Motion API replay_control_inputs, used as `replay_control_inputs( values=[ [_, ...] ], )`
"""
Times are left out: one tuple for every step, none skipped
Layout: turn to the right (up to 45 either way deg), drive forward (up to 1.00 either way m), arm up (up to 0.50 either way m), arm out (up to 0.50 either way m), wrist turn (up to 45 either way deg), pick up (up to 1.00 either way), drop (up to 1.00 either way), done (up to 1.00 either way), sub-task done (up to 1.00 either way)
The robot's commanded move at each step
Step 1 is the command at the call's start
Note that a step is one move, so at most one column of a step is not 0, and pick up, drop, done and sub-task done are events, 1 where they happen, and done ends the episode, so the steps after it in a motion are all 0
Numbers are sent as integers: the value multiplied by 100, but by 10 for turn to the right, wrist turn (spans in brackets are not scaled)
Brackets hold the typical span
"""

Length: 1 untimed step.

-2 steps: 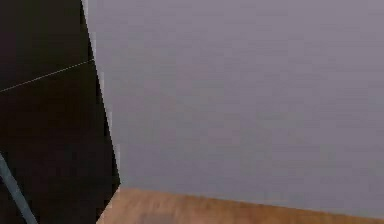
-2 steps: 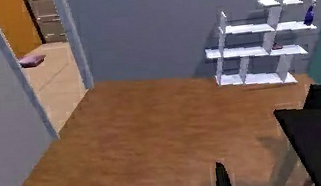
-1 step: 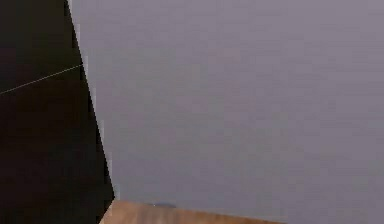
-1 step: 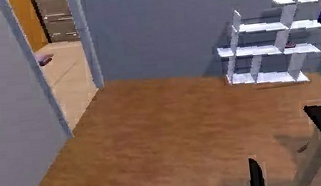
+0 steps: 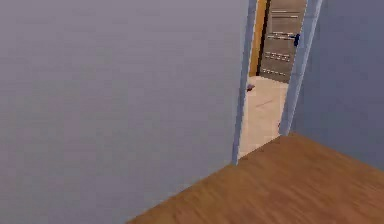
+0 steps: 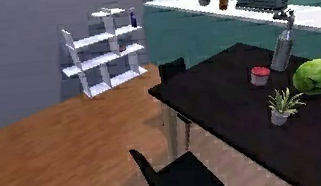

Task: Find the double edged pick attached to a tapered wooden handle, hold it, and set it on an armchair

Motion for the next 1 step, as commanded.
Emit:
replay_control_inputs(
  values=[
    [360,0,0,0,0,0,0,0,0]
  ],
)
